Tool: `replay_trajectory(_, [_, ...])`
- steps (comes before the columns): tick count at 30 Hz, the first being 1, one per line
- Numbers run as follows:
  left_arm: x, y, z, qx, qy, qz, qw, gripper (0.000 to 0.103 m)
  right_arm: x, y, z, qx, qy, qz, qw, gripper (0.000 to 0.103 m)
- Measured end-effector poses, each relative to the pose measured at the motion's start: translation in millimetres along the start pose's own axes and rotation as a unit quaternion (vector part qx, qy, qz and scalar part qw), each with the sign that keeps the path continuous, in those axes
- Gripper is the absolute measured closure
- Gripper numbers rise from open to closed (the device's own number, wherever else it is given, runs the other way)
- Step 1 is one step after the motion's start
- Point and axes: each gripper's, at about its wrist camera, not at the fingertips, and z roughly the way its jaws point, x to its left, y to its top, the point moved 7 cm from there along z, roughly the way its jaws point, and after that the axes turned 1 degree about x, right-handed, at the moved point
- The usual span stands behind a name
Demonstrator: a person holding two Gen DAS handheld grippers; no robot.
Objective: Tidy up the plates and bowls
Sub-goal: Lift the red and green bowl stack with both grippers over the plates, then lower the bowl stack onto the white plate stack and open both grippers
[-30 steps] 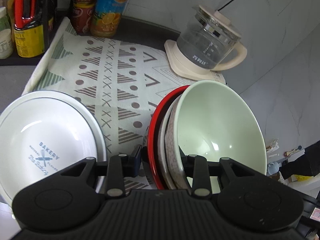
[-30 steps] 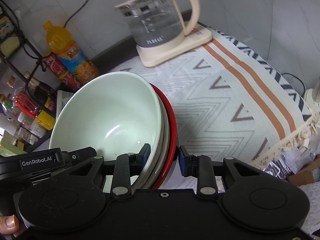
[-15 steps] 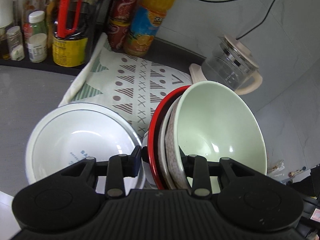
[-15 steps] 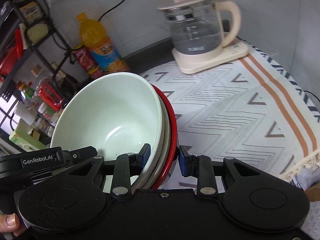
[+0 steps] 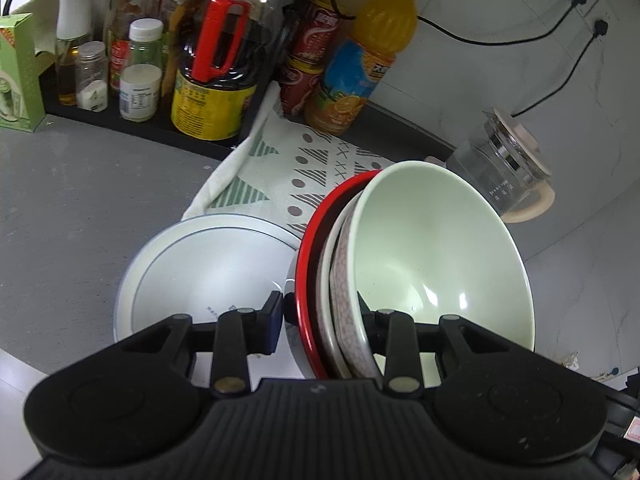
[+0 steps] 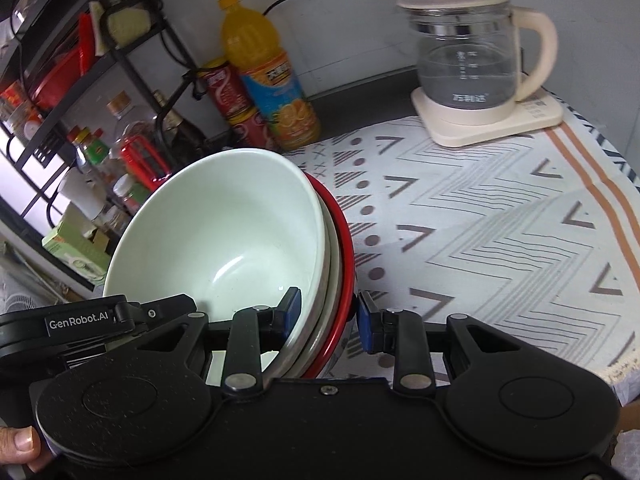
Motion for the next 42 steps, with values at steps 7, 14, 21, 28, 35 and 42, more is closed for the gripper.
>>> replay_trajectory(7, [19,3,-3,-0.007,0.012,-0.022,0.9997,0.071,17,2,9,0.011,0.011,-0.019,1.000,0.074])
replay_trajectory(14, [40,6,3,-0.005,0.024,-0.044,0.9987,0.071,32,1,24,0.027,0.020,-0.039,0.999,0.074])
replay_trajectory(21, [62,5,8,0.000,0.038,-0.065,0.9972,0.071,45,0,42,0.047,0.028,-0.054,0.997,0.074])
replay_trajectory(28, [85,1,15,0.009,0.053,-0.085,0.9949,0.071,58,-7,61,0.066,0.035,-0.069,0.995,0.074])
replay_trajectory(35, [96,-2,23,0.016,0.055,-0.090,0.9943,0.071,67,-16,76,0.081,0.037,-0.079,0.993,0.074])
replay_trajectory(42, [98,-3,23,0.018,0.058,-0.088,0.9943,0.071,71,-12,78,0.073,0.036,-0.083,0.993,0.074])
